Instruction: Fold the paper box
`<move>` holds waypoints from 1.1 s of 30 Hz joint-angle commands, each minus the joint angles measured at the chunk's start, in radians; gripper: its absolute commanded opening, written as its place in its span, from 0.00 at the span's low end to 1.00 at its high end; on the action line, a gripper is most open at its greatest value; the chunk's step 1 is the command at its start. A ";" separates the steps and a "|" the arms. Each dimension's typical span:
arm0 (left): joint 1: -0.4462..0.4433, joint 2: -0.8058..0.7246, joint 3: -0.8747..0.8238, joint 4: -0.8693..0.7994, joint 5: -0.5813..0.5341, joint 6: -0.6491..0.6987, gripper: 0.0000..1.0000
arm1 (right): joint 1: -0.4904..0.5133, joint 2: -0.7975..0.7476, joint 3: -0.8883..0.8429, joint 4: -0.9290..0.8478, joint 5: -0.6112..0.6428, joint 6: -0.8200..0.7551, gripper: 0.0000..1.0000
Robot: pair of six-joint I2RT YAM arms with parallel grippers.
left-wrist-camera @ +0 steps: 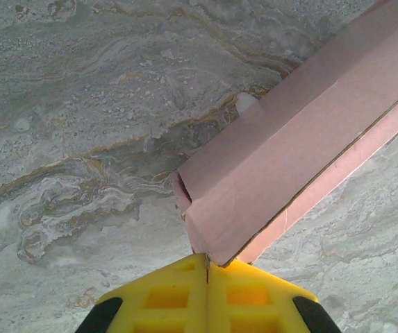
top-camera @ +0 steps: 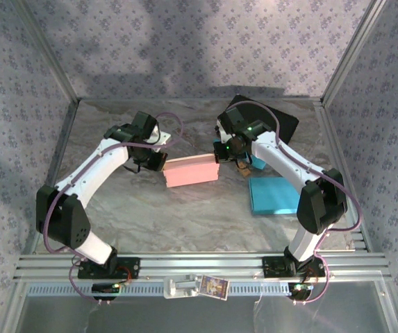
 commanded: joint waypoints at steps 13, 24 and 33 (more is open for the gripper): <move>0.017 0.074 0.147 -0.150 0.138 -0.243 0.00 | 0.028 0.006 0.018 -0.006 0.050 0.036 0.00; 0.032 0.117 0.209 -0.178 0.193 -0.350 0.00 | 0.037 0.002 0.014 -0.006 0.051 0.037 0.00; 0.038 0.138 0.231 -0.196 0.217 -0.384 0.00 | 0.041 -0.001 0.014 -0.010 0.054 0.036 0.00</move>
